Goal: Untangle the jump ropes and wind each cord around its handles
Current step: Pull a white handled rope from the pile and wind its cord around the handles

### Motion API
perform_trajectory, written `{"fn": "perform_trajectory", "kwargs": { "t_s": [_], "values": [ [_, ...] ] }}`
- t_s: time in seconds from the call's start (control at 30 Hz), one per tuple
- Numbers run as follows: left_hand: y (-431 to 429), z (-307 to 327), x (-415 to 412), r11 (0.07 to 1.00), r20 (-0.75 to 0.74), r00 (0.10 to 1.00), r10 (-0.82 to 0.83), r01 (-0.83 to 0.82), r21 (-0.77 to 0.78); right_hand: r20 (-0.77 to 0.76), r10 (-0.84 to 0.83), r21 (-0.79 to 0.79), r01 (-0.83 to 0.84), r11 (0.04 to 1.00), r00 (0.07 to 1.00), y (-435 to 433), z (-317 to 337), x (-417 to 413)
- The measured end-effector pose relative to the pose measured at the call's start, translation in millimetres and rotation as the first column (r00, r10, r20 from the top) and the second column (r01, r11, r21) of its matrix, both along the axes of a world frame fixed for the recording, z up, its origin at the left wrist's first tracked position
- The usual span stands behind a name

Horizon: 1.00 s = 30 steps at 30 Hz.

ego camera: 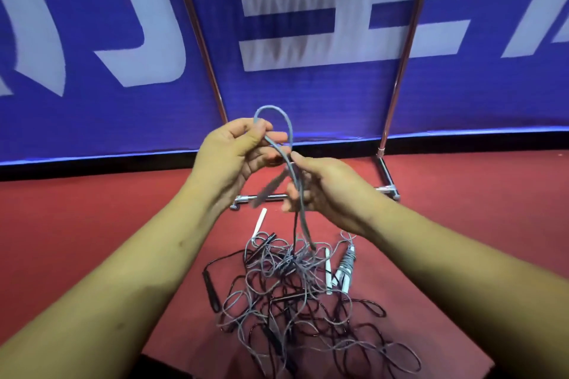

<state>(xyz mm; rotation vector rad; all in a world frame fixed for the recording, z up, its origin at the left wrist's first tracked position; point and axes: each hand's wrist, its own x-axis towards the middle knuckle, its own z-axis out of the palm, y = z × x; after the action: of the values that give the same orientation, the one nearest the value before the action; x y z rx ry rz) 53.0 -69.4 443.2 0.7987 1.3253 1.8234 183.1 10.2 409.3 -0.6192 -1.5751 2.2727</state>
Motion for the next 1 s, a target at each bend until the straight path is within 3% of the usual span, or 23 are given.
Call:
{"fn": "perform_trajectory", "kwargs": {
  "t_s": [0.1, 0.2, 0.27, 0.3, 0.37, 0.4, 0.5, 0.57, 0.63, 0.73, 0.8, 0.9, 1.0],
  "values": [
    [-1.0, -10.7, -15.0, 0.997, 0.048, 0.997, 0.055, -0.057, 0.049, -0.12, -0.136, -0.077, 0.127, 0.989, 0.983, 3.6, 1.4, -7.3],
    [-4.1, -31.5, -26.4, 0.994, 0.16, 0.987, 0.011, -0.028, 0.102, -0.175, -0.157, -0.125, 0.136, 0.983, 0.972, 11.5, 13.3, -6.1],
    [-7.8, -56.6, -26.6, 0.992, 0.019, 0.995, -0.1, 0.101, -0.071, -0.237, -0.143, -0.163, 0.105, 0.981, 0.961, 16.4, 23.2, -3.5],
    [-9.7, -70.4, -22.3, 0.957, -0.062, 0.97, -0.237, 0.222, -0.189, -0.266, -0.137, -0.186, 0.089, 0.978, 0.954, 19.0, 27.9, -2.7],
    [-12.4, -96.0, -9.5, 0.801, -0.134, 0.842, -0.523, 0.432, -0.414, -0.312, -0.131, -0.236, 0.057, 0.97, 0.941, 24.2, 37.0, -1.5],
    [-11.7, -107.0, -3.2, 0.731, -0.172, 0.778, -0.604, 0.455, -0.508, -0.331, -0.133, -0.262, 0.044, 0.964, 0.934, 27.1, 41.8, -0.6],
    [-9.0, -124.8, 2.3, 0.642, -0.396, 0.591, -0.703, 0.289, -0.71, -0.367, -0.161, -0.322, 0.037, 0.946, 0.916, 35.8, 55.8, 5.8],
    [-8.3, -125.8, -3.1, 0.653, -0.48, 0.527, -0.701, 0.207, -0.728, -0.361, -0.191, -0.322, 0.071, 0.944, 0.913, 41.7, 62.2, 13.3],
    [-6.1, -112.6, -11.9, 0.76, -0.546, 0.619, -0.565, 0.131, -0.637, -0.284, -0.246, -0.235, 0.182, 0.955, 0.927, 49.9, 64.9, 22.0],
    [-2.7, -73.6, -28.1, 0.907, -0.569, 0.79, -0.228, -0.041, -0.42, -0.141, -0.353, -0.01, 0.355, 0.935, 0.925, 61.6, 59.9, 33.0],
    [-3.4, -47.8, -34.3, 0.951, -0.553, 0.83, -0.072, -0.111, -0.29, -0.067, -0.377, 0.05, 0.38, 0.923, 0.924, 66.6, 49.5, 37.3],
    [-8.6, -21.3, -26.1, 0.989, -0.471, 0.882, 0.007, -0.077, -0.129, 0.015, -0.385, 0.091, 0.383, 0.919, 0.923, 63.3, 36.7, 34.8],
    [-5.5, -1.2, -4.6, 1.0, -0.245, 0.97, 0.011, -0.015, -0.015, 0.019, -0.255, 0.036, 0.255, 0.966, 0.967, 39.9, 27.9, 21.4]
  ]
}}
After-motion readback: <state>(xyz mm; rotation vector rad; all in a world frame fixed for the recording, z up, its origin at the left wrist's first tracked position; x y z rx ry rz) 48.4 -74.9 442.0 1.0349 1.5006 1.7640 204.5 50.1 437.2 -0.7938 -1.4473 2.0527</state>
